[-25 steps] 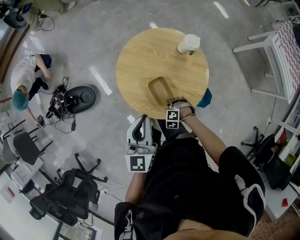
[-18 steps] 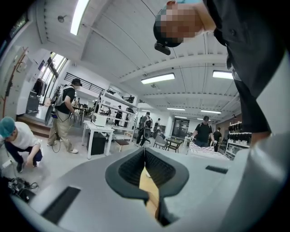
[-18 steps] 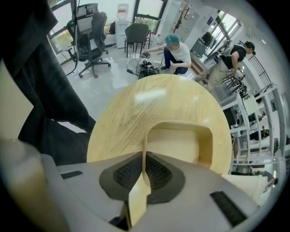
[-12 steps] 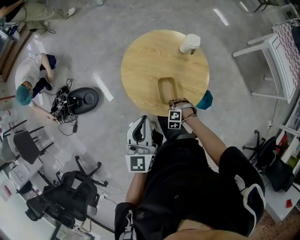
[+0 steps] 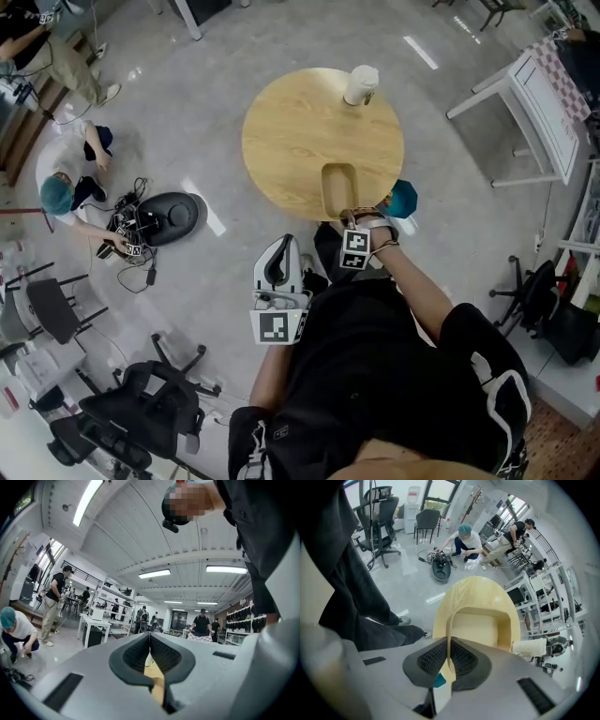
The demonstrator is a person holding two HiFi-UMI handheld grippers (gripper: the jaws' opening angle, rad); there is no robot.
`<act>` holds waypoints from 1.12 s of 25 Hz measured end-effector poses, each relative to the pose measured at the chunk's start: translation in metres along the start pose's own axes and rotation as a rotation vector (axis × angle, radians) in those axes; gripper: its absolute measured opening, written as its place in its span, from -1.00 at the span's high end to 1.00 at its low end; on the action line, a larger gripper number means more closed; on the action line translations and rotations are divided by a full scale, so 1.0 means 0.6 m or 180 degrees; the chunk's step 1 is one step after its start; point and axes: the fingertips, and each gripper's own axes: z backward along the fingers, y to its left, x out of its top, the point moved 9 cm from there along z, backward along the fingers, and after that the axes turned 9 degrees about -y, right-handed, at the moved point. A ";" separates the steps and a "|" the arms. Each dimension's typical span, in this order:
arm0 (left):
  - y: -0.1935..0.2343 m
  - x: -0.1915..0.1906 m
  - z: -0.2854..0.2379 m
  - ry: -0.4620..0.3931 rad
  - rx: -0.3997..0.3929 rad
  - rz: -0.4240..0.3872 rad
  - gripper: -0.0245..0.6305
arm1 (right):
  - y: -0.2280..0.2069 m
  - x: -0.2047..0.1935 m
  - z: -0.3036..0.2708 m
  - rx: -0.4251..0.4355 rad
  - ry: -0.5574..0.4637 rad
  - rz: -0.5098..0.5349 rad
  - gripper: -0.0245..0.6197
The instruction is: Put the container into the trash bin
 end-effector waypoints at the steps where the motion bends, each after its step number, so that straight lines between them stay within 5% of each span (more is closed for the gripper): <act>1: -0.005 0.003 0.011 -0.0015 -0.0039 0.0011 0.89 | 0.010 0.003 0.017 -0.0045 -0.0005 -0.0038 0.80; 15: -0.115 -0.004 0.032 0.0023 -0.0659 0.0211 0.89 | 0.098 -0.043 0.200 -0.0426 -0.0104 -0.0766 0.80; 28: -0.343 -0.050 -0.041 0.0295 -0.1234 0.0280 0.89 | 0.201 -0.255 0.299 -0.0643 -0.0048 -0.1468 0.80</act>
